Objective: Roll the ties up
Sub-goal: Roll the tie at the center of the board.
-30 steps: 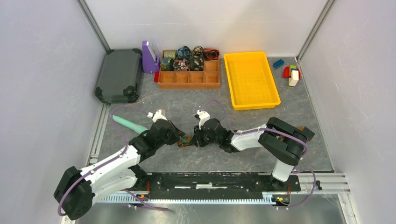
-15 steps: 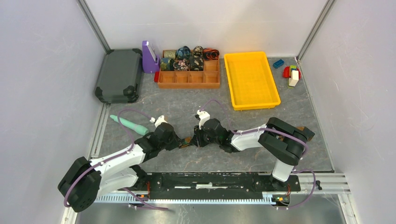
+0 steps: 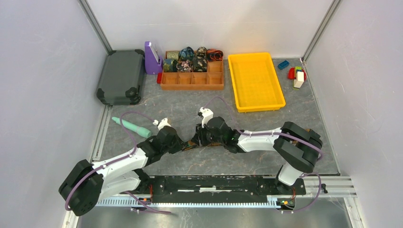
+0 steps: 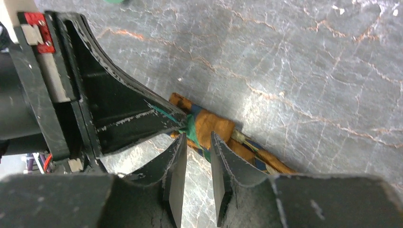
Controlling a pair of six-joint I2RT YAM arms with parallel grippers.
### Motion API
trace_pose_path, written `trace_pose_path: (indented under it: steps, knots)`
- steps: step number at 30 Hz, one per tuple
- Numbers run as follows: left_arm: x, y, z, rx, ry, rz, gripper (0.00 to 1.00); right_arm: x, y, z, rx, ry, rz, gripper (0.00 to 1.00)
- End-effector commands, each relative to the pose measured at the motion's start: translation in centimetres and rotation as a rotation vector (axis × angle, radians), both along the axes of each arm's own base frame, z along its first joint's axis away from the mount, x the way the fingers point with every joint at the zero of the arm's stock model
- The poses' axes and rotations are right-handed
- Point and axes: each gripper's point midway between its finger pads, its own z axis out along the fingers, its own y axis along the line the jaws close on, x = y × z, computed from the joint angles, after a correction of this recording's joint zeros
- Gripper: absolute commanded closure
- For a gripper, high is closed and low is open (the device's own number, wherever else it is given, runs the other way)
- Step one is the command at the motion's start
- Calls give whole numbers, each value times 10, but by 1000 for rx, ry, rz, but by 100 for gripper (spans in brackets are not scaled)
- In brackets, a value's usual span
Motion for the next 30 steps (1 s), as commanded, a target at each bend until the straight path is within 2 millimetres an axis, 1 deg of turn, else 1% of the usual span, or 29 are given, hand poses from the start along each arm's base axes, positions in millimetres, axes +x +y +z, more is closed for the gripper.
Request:
trace_pose_path:
  steps: [1,7,11,16,17,18,19,21,23,26,28,30]
  knots:
    - [-2,6,-4,68,-32,-55,87,11,17,14,44,-33,15,69]
    - [-1,6,-1,78,-58,-86,88,13,25,-4,22,-25,36,73]
    - [-1,5,1,79,-68,-100,88,11,19,-18,-5,-11,30,74]
    - [1,1,8,67,-89,-122,87,4,5,-33,-40,6,15,75]
    - [1,0,11,65,-93,-126,85,3,2,-36,-44,9,12,75]
    - [2,0,14,64,-96,-127,80,1,-1,-39,-49,15,11,76]
    - [2,0,17,65,-98,-127,71,0,-2,-40,-46,17,10,76]
    - [3,0,23,68,-102,-125,58,-2,-6,-44,-49,22,8,76]
    - [3,3,30,75,-104,-112,48,-5,-9,-47,-52,26,9,76]
    - [2,11,36,97,-102,-87,44,-7,-12,-50,-53,28,9,77]
    - [0,17,37,108,-98,-71,43,-8,-13,-51,-49,29,9,77]
    - [-3,20,36,109,-96,-62,45,-9,-14,-50,-44,26,9,77]
